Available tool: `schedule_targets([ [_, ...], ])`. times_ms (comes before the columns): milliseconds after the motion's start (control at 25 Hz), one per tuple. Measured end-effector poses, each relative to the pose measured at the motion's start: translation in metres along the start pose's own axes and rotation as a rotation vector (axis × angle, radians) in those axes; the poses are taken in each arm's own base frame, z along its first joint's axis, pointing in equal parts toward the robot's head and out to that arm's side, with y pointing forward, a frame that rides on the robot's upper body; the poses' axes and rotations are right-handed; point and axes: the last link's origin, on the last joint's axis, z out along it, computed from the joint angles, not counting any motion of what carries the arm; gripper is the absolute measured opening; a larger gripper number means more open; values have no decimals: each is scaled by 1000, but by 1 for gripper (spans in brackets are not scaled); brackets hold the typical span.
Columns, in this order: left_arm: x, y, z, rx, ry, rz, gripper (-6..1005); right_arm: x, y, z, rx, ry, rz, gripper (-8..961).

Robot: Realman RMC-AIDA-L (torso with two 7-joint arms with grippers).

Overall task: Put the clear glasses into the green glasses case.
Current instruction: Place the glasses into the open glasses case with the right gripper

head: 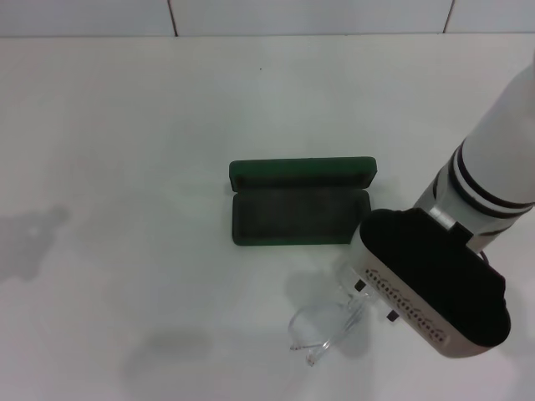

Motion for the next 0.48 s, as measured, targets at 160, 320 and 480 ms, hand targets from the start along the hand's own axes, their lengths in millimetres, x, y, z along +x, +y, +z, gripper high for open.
schedule_targets([
  [160, -1, 1, -1, 0, -7, -5, 48, -3, -2, 2, 18, -7, -10, 456],
  [320, -3, 1, -1, -1, -14, -10, 48, -4, -5, 6, 34, -12, -16, 455],
  [480, -4, 2, -2, 0, -18, -15, 48, -4, -6, 13, 42, -13, -19, 454],
])
